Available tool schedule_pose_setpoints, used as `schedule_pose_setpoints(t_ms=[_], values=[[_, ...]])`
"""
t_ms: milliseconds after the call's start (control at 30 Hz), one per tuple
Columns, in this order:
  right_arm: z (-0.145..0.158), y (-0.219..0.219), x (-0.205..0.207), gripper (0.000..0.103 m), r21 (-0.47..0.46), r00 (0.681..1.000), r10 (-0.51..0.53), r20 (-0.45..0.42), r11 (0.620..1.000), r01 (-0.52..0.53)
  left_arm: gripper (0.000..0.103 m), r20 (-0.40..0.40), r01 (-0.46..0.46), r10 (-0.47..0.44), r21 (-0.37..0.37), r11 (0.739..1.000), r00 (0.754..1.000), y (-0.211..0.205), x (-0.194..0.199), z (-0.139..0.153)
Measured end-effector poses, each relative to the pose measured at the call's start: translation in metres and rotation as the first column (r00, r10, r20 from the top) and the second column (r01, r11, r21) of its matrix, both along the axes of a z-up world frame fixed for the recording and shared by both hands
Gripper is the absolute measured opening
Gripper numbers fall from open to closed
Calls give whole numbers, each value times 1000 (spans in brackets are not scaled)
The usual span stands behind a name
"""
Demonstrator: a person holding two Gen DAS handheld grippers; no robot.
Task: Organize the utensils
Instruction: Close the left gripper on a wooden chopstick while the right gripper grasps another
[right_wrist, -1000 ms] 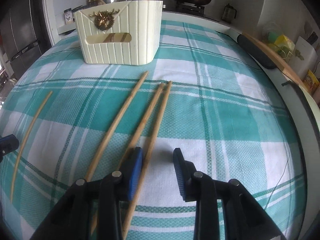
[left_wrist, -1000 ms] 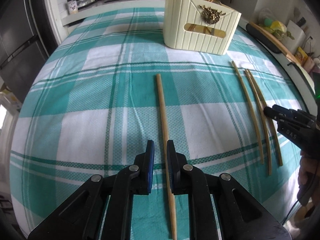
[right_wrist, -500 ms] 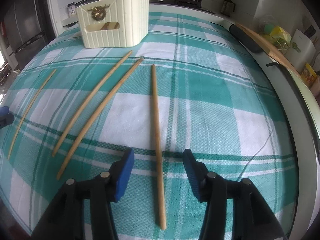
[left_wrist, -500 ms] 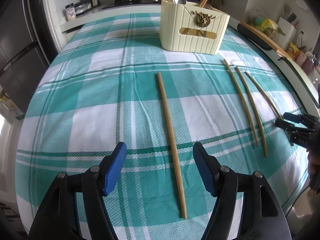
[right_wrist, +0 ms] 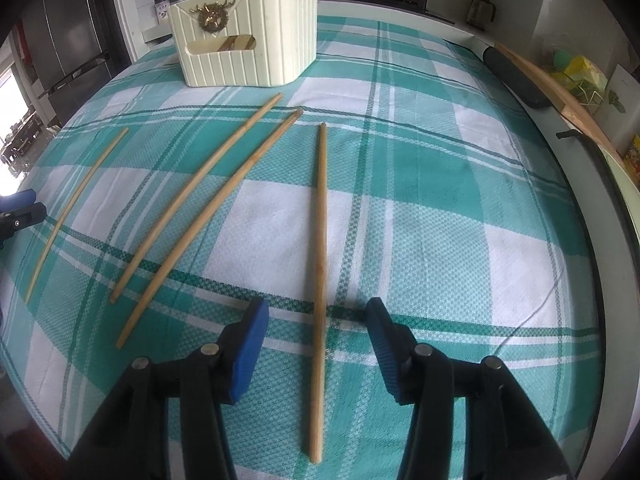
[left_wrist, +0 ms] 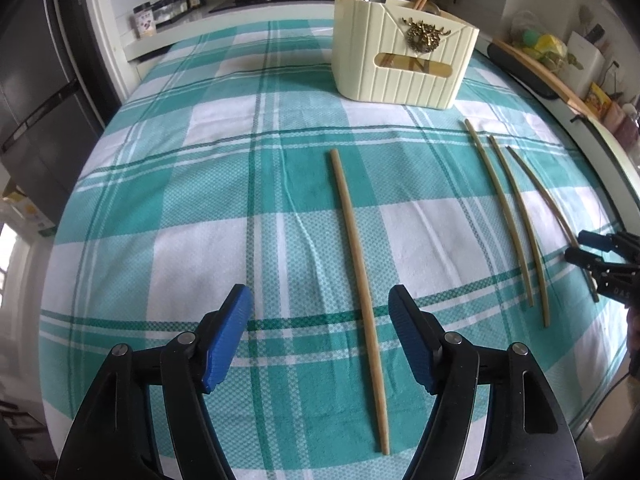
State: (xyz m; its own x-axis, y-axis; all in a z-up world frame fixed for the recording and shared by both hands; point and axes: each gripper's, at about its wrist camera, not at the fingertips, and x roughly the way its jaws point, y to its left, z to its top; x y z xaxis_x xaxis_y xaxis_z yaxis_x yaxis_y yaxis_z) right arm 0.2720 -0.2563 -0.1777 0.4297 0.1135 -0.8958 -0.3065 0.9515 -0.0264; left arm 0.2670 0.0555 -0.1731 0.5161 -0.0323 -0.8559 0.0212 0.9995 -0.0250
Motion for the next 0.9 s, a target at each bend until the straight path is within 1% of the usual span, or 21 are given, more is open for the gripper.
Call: schedule_pose_setpoints(t_ms=[267, 467, 567, 600, 700, 733, 767, 800, 867, 900], values=[[-1, 0, 4, 52, 2, 1000, 16, -15, 1000, -16, 73, 7, 17, -17, 39, 999, 1000, -6, 7, -1], [0, -1, 15, 52, 10, 998, 36, -55, 999, -35, 73, -16, 44, -44, 34, 998, 999, -9, 17, -6], [1, 1, 29, 52, 12, 995, 50, -83, 999, -50, 73, -54, 92, -92, 9, 996, 994, -14, 28, -11], [1, 4, 36, 52, 5, 994, 60, -88, 998, -59, 73, -69, 105, -104, 11, 994, 992, -16, 33, -14], [1, 14, 58, 51, -14, 992, 88, -94, 996, -89, 73, -97, 122, -117, 53, 991, 988, -23, 52, -22], [1, 18, 67, 49, -19, 991, 95, -90, 995, -97, 73, -107, 129, -123, 54, 990, 987, -24, 59, -25], [0, 21, 75, 45, -14, 991, 100, -94, 995, -102, 73, -120, 133, -127, 47, 990, 985, -25, 65, -27], [-1, 24, 85, 43, -7, 991, 97, -96, 995, -98, 72, -124, 135, -130, 31, 990, 984, -25, 72, -27], [-1, 28, 104, 34, 0, 992, 86, -92, 996, -86, 63, -131, 138, -134, 24, 990, 982, -25, 84, -26], [0, 29, 113, 33, 4, 993, 77, -85, 997, -76, 55, -133, 145, -141, 17, 989, 981, -26, 90, -25]])
